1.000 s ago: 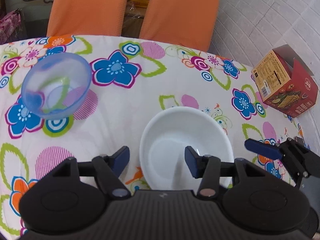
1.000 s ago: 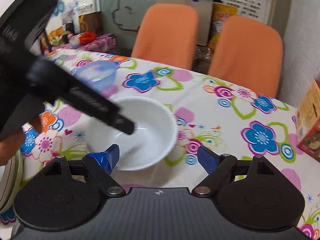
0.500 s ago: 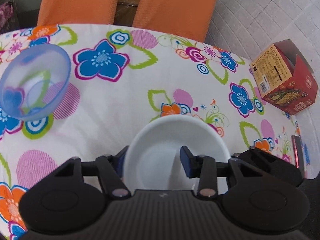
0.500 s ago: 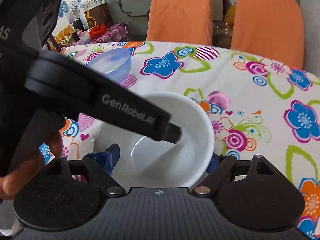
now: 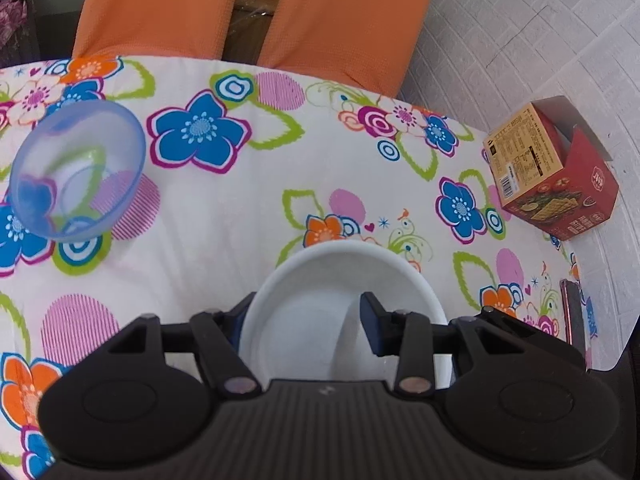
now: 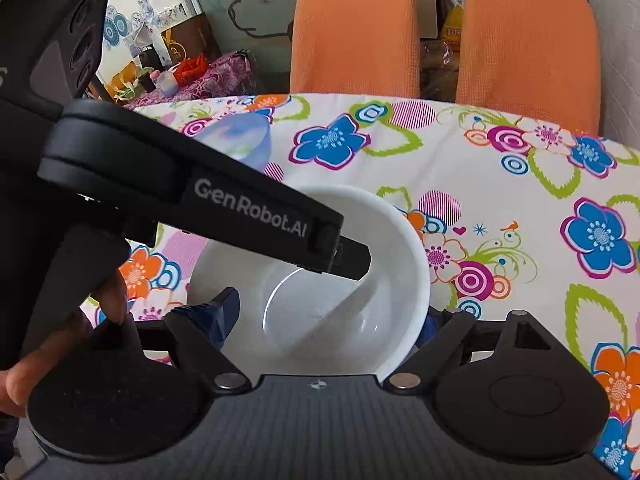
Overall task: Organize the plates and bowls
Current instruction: 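Lower the white bowl into the steel bowl and open the left gripper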
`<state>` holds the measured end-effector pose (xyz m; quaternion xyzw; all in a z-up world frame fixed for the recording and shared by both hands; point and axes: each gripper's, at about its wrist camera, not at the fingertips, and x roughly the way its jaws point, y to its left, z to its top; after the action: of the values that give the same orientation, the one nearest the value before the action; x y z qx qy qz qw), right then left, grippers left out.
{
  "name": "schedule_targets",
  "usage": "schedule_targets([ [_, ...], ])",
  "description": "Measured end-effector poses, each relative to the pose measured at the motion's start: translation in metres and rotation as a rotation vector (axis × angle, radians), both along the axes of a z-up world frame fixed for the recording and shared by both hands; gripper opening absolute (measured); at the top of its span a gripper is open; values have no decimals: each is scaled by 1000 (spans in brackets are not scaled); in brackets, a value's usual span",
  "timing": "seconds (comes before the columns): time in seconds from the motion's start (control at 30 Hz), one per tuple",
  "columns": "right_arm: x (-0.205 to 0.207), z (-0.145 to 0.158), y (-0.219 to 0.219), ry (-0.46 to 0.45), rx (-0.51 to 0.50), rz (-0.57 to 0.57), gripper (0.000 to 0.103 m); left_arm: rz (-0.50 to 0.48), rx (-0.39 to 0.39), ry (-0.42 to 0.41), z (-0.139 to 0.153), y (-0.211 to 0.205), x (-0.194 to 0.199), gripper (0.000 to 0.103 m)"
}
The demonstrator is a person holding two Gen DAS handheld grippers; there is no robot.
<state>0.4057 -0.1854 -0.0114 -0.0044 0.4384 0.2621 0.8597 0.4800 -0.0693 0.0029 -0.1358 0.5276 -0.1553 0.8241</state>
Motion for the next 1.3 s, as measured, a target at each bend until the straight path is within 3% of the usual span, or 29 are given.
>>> schedule_targets([
  [0.17,-32,22,1,-33,-20,0,73,-3,-10,-35,22,0,-33,40],
  [0.4,-108,46,-1,-77,-66,-30,73,-31,-39,-78,46,-4,-109,40],
  [0.67,-178,29,-8,-35,-93,-87,73,-93,-48,-52,26,-15,-181,40],
  [1.03,-183,1,-17,24,-83,-100,72,-119,-54,-22,-9,-23,-188,42],
  [1.2,-196,15,-26,-105,-146,-141,72,-121,-68,-85,4,-18,-190,58],
  [1.3,-205,23,-39,-142,-96,-183,72,-123,-80,-127,17,-11,-194,58],
])
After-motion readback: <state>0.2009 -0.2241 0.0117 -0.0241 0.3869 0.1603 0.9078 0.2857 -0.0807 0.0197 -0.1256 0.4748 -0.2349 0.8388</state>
